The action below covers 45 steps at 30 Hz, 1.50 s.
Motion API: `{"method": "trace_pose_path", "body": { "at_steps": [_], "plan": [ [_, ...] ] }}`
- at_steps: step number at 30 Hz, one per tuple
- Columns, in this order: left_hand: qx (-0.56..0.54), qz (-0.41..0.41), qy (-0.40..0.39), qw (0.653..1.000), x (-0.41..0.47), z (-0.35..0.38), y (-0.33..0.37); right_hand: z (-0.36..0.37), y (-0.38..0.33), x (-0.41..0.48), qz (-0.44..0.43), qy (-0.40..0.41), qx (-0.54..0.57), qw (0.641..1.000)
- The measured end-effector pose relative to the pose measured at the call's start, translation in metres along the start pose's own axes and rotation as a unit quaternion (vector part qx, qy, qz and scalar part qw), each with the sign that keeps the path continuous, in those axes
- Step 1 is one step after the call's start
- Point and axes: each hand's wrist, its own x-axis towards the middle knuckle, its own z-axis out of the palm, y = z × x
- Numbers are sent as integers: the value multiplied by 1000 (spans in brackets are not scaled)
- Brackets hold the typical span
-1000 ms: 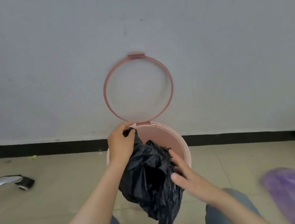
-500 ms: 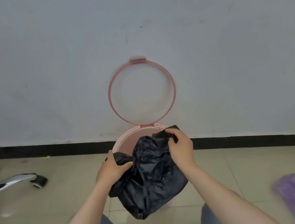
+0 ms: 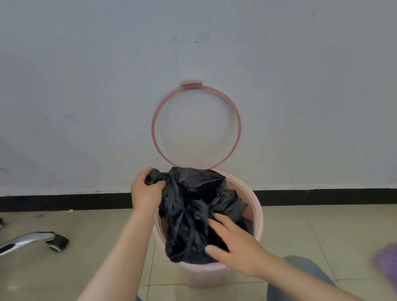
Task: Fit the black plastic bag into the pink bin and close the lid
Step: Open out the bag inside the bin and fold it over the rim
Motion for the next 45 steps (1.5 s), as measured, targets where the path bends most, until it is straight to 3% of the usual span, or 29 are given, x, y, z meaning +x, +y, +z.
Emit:
{"method": "trace_pose_path", "body": {
  "at_steps": [2,4,6,10,13,15,20,23,26,28,30,36,39,41,43,44,45],
  "plan": [
    [-19,0,-21,1000,-4,5,5,8,-3,-4,3,-57,-107,993],
    [-16,4,-41,999,-6,8,8,15,9,3,-46,-4,-228,973],
    [25,25,-59,998,-5,8,10,9,18,16,-36,0,-303,952],
    [219,51,-59,973,3,4,-10,-21,40,36,116,6,-245,963],
    [391,-43,-75,916,5,1,-37,-18,49,38,131,-95,-254,953],
    [421,-60,-91,901,1,0,-51,-13,54,34,131,-120,-230,957],
    [441,-10,-82,894,-11,-5,-61,-12,45,31,69,27,-167,983],
    [431,28,-90,897,-16,-9,-55,-4,33,35,0,14,-160,987],
    [373,83,-103,919,-21,-13,-48,8,22,43,1,-102,-100,990],
    [296,53,-61,952,-20,-16,-40,14,16,47,20,-148,-105,983],
    [205,1,-17,979,-11,-20,-33,15,17,49,27,-171,-199,965],
    [110,-28,85,990,21,-39,-24,-13,43,40,97,-162,-377,907],
    [134,-17,115,984,24,-43,-23,-27,51,30,103,-98,-381,913],
    [286,28,149,946,8,-40,-21,-29,51,22,46,1,-383,923],
    [410,233,175,864,-12,-27,-28,-30,48,16,2,77,-401,913],
    [443,357,127,812,-22,-19,-33,-29,48,13,-14,111,-408,906],
    [484,447,16,752,-34,-9,-38,-29,48,10,-23,132,-408,903]
  ]
}}
